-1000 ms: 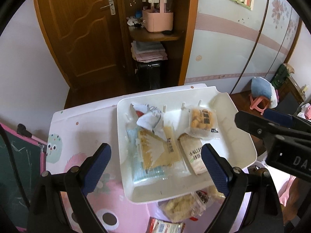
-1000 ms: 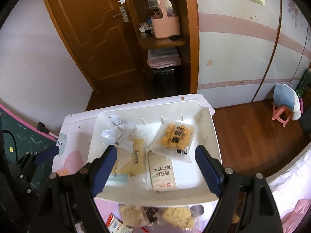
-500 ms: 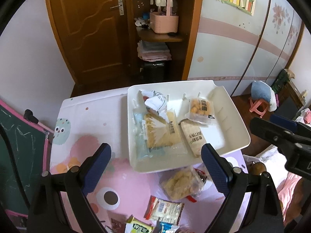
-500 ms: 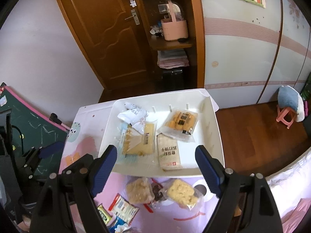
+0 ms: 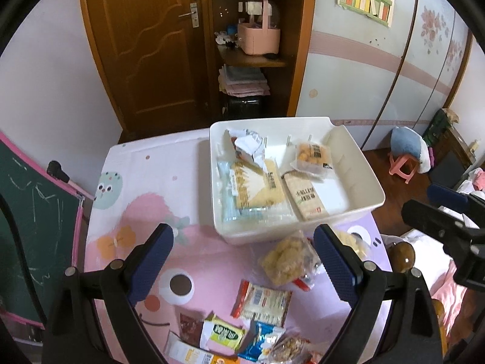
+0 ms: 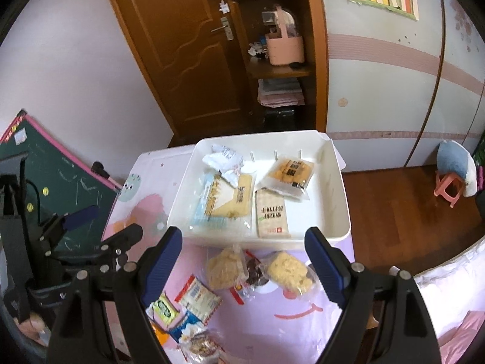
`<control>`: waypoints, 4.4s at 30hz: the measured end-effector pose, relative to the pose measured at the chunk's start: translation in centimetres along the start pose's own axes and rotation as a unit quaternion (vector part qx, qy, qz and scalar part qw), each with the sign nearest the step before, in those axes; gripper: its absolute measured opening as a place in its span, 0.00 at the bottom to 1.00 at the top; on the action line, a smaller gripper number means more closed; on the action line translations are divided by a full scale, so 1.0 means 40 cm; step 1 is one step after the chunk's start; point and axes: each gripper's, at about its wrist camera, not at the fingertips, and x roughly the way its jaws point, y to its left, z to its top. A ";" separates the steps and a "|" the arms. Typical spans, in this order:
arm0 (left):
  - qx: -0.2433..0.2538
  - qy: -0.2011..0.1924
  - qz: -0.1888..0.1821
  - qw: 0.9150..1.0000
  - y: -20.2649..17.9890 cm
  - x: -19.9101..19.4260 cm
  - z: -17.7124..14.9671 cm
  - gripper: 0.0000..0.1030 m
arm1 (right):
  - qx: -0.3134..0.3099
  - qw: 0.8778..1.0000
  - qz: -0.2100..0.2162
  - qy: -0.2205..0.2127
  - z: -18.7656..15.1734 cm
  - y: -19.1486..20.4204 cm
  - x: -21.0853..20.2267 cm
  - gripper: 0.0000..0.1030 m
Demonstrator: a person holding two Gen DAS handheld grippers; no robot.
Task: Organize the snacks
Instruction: 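Withdraw both tools from the tray back toward the snack pile, then grasp the OATS stick pack with the left tool while the right tool grasps a clear nut bag, then carry both packets over the white tray and open both tools to drop them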
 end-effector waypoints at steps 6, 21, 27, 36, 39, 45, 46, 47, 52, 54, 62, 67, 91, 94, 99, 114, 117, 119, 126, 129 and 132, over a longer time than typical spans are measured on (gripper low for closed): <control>0.011 0.010 -0.002 1.000 0.001 -0.017 -0.064 0.90 | -0.018 1.000 -0.002 0.020 -0.069 0.023 -0.002 0.81; -0.013 0.054 -0.007 0.998 0.078 -0.006 -0.229 0.90 | -0.065 0.996 -0.002 0.065 -0.248 0.065 0.026 0.81; -0.045 0.101 -0.018 0.994 0.135 0.038 -0.327 0.90 | -0.100 0.990 0.013 0.098 -0.333 0.088 0.077 0.81; -0.100 0.179 0.015 0.979 0.198 0.135 -0.477 0.90 | -0.157 0.975 0.030 0.157 -0.446 0.163 0.178 0.81; -0.132 0.195 0.025 0.972 0.219 0.160 -0.509 0.89 | -0.162 0.971 0.035 0.172 -0.468 0.175 0.210 0.81; -0.173 0.223 0.030 0.959 0.245 0.199 -0.552 0.88 | -0.171 0.964 0.039 0.202 -0.503 0.197 0.276 0.81; -0.176 0.229 0.028 0.957 0.247 0.208 -0.558 0.87 | -0.173 0.963 0.038 0.205 -0.507 0.200 0.283 0.81; -0.178 0.234 0.025 0.955 0.246 0.215 -0.561 0.86 | -0.175 0.962 0.037 0.207 -0.511 0.201 0.288 0.81; -0.192 0.249 0.016 0.949 0.241 0.250 -0.565 0.85 | -0.183 0.959 0.033 0.214 -0.527 0.210 0.309 0.81; -0.194 0.249 0.020 0.949 0.237 0.256 -0.556 0.82 | -0.186 0.958 0.031 0.216 -0.531 0.215 0.315 0.81; -0.168 0.279 0.060 0.944 0.201 0.315 -0.520 0.60 | -0.197 0.952 0.038 0.230 -0.555 0.230 0.335 0.57; -0.156 0.276 0.056 0.947 0.185 0.300 -0.520 0.43 | -0.181 0.953 0.057 0.237 -0.558 0.223 0.340 0.49; -0.094 0.152 0.043 0.983 0.133 0.028 -0.374 0.34 | -0.133 0.979 0.087 0.128 -0.387 0.167 0.145 0.47; -0.073 0.122 0.035 0.989 0.099 0.016 -0.302 0.34 | -0.124 0.984 0.081 0.099 -0.329 0.153 0.110 0.47; -0.043 0.080 0.024 0.996 0.080 -0.010 -0.190 0.34 | -0.103 0.990 0.074 0.058 -0.229 0.126 0.060 0.47; 0.022 0.001 0.016 1.000 -0.004 0.022 0.100 0.34 | -0.061 0.998 0.015 -0.012 0.035 0.053 0.052 0.47; 0.022 0.000 0.009 1.000 -0.016 0.055 0.140 0.34 | -0.051 0.999 0.003 -0.015 0.076 0.044 0.078 0.48; 0.021 0.005 0.006 1.000 -0.019 0.092 0.165 0.34 | -0.041 0.999 -0.004 -0.010 0.099 0.033 0.101 0.48; 0.023 0.022 0.005 0.999 -0.033 0.203 0.221 0.34 | -0.021 0.999 -0.026 0.011 0.170 -0.001 0.205 0.48; 0.021 0.033 0.002 0.999 -0.036 0.253 0.233 0.34 | -0.015 0.999 -0.039 0.025 0.184 -0.015 0.253 0.48; 0.024 0.051 0.000 0.998 -0.043 0.311 0.241 0.35 | -0.008 0.998 -0.053 0.040 0.190 -0.031 0.307 0.48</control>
